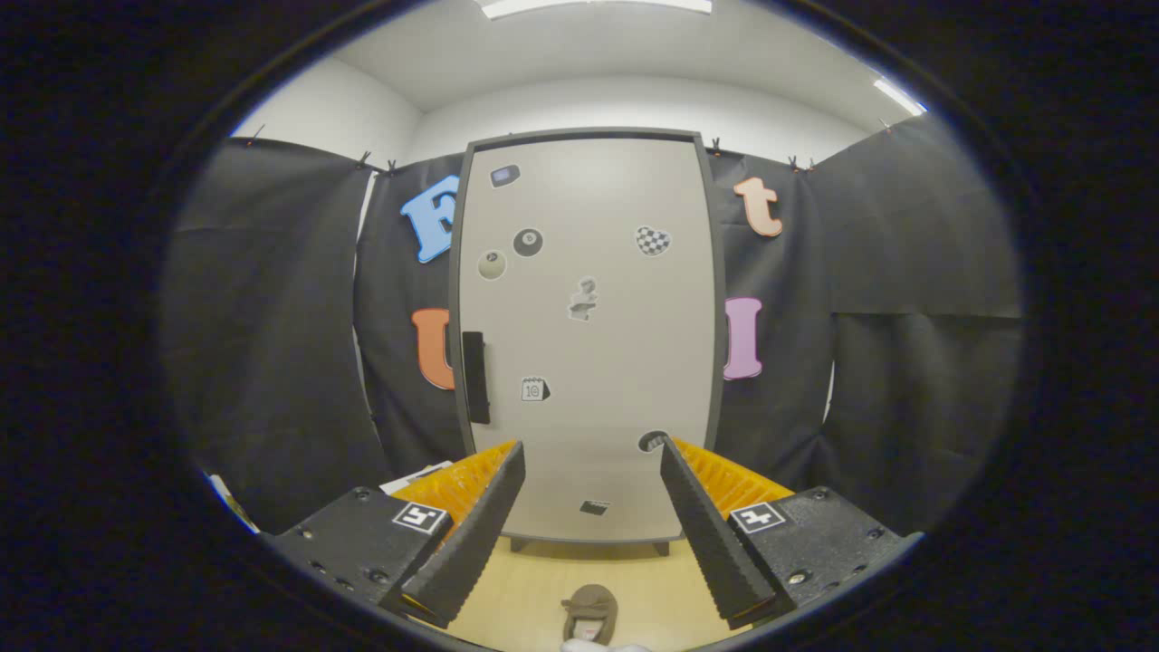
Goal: Open the shoe cabinet door, grab the shoes and put them into the shoe cabinet, then close the shoe cabinet door.
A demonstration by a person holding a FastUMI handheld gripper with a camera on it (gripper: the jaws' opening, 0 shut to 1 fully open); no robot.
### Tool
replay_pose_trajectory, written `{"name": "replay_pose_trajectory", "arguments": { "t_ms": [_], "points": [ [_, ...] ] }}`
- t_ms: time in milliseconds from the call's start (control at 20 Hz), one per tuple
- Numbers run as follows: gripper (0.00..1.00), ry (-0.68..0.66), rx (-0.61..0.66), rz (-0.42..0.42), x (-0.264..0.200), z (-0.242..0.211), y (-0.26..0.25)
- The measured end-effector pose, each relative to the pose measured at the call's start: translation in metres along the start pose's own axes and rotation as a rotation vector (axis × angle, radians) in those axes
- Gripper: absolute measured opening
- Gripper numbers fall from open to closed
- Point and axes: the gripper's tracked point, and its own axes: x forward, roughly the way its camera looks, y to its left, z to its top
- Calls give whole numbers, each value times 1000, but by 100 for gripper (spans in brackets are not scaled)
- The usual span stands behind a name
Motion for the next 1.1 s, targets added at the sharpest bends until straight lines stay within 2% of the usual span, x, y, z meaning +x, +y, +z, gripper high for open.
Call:
{"name": "replay_pose_trajectory", "arguments": {
  "t_ms": [400,700,800,900,1100],
  "points": [
    [98,21,-14,135,123,-3,108],
    [95,51,-10,92,207,-8,128],
    [90,63,6,78,223,-9,124],
    [81,101,41,77,232,-15,124],
    [52,101,74,72,236,-10,126]
  ]
}}
